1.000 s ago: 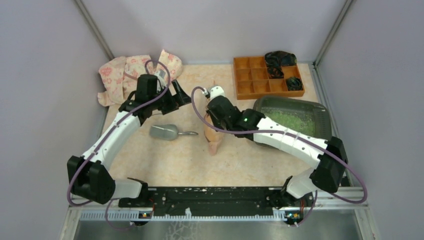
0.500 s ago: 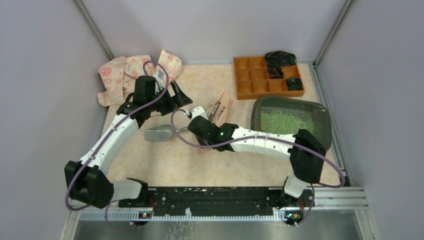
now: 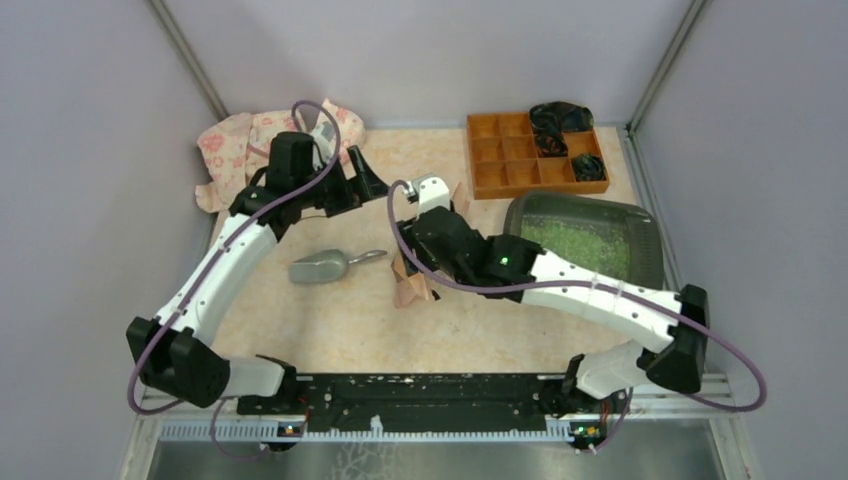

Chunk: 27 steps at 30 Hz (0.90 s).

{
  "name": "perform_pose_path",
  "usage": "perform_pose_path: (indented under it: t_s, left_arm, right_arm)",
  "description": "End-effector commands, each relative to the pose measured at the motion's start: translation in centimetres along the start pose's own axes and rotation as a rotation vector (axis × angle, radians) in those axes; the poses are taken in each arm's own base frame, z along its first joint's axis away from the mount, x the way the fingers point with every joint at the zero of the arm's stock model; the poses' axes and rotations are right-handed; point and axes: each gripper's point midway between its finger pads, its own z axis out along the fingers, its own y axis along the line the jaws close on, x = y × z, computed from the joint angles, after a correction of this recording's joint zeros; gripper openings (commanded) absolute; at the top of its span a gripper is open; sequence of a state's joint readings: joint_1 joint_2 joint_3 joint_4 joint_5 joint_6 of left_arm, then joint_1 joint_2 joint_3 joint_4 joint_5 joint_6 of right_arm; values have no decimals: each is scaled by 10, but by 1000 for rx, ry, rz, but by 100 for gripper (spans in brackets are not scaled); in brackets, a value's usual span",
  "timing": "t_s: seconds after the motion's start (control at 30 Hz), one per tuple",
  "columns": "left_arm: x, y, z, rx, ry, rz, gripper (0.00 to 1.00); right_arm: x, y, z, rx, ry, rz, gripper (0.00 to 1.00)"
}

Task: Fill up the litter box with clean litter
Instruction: Move the cat litter bag to the center of the board, then remove the clamp from the cat litter bag.

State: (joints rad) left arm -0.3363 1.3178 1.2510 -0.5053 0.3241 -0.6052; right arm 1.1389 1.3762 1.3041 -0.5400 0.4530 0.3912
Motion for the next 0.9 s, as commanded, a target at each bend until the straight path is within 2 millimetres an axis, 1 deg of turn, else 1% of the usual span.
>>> perform_pose_path:
  t_s: [0.0, 0.07, 0.2, 0.27, 0.3, 0.33, 0.4, 0.43, 0.53, 0.63, 0.73, 0.87]
  left_arm:
    - [5, -32, 4, -27, 33, 120, 99]
    - [10, -42, 11, -47, 57, 163, 99]
    - [16, -51, 22, -84, 57, 230, 99]
    - [28, -58, 34, -87, 87, 264, 99]
    - [38, -62, 41, -107, 105, 302, 99]
    - [42, -61, 48, -141, 112, 328, 99]
    - [56, -62, 58, -214, 129, 411, 99]
    - [60, -61, 60, -247, 141, 439, 99]
    - [63, -49, 61, -310, 147, 478, 99]
    - [65, -52, 57, -307, 150, 520, 98]
    - [78, -53, 62, -329, 186, 558, 95]
    - [95, -51, 67, -339, 221, 576, 93]
  right_arm:
    - [-36, -24, -35, 77, -116, 56, 66]
    - [-38, -41, -45, 121, -131, 77, 68]
    - [-34, -77, -62, 172, -151, 167, 69]
    - [-29, -94, -69, 194, -167, 207, 69]
    - [-26, -104, -72, 214, -171, 223, 70]
    - [-23, -111, -74, 230, -173, 235, 70]
    - [-16, -124, -80, 259, -167, 251, 70]
    - [-13, -129, -83, 270, -168, 258, 70]
    - [-9, -139, -94, 287, -189, 281, 72]
    - [-4, -146, -100, 304, -200, 290, 74]
    - [2, -150, -99, 316, -192, 291, 74]
    - [6, -151, -95, 312, -180, 291, 74]
